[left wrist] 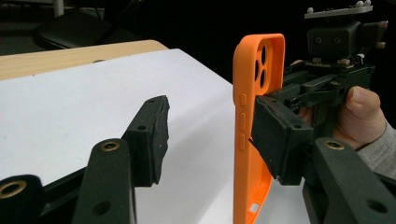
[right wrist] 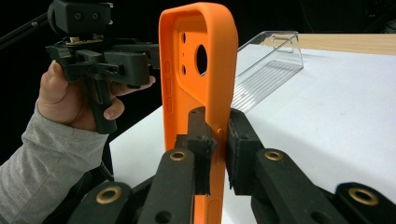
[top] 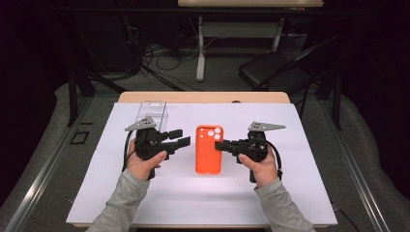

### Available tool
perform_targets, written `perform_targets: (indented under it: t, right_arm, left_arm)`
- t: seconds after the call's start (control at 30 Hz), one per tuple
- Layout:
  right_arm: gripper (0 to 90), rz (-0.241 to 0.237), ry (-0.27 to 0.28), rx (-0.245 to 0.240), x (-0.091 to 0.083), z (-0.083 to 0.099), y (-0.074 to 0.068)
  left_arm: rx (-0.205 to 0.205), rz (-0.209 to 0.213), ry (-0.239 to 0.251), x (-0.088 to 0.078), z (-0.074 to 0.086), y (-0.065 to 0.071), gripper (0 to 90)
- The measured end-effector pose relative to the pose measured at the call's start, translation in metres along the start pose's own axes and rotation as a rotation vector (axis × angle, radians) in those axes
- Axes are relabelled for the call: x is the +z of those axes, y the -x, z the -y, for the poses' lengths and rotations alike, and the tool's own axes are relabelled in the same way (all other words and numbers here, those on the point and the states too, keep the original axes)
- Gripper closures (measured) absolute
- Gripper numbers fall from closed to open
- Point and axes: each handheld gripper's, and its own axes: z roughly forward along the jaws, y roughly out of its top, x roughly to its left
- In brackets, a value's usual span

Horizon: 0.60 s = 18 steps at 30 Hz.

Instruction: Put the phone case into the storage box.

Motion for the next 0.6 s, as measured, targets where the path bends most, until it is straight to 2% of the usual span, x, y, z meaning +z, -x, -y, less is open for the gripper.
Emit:
perform_targets:
  t: [0.1, 0.17, 0.37, 0.4, 0.43, 0.53, 0.6]
  right_arm:
    - [81.9, 0.01, -0.004, -0.005, -0.0002, -0.0002, -0.0005]
    - [81.8, 0.018, -0.006, -0.015, -0.0002, -0.0006, -0.001]
    - [81.8, 0.028, -0.004, -0.024, -0.0008, -0.0014, -0.0031]
    - [81.8, 0.03, -0.006, -0.027, -0.0008, -0.0015, -0.0033]
    - [81.8, 0.031, -0.006, -0.027, -0.0008, -0.0014, -0.0034]
    - [81.8, 0.036, -0.005, -0.028, -0.0005, -0.001, -0.0035]
    - [81.8, 0.04, -0.006, -0.029, -0.0005, -0.0009, -0.0039]
  left_arm:
    - [0.013, -0.021, 0.008, -0.0021, -0.001, -0.0004, 45.6]
    - [0.035, -0.067, -0.011, -0.0044, -0.0028, -0.0008, 45.0]
    - [0.101, -0.124, -0.02, -0.0068, -0.0055, 0.0011, 44.3]
    - [0.101, -0.124, -0.02, -0.0068, -0.0055, 0.0011, 43.8]
    - [0.121, -0.139, -0.022, -0.0077, -0.0067, 0.0027, 43.8]
    - [0.142, -0.161, -0.036, -0.0085, -0.0081, 0.006, 43.9]
    - [0.14, -0.179, -0.055, -0.0083, -0.0085, 0.0072, 42.3]
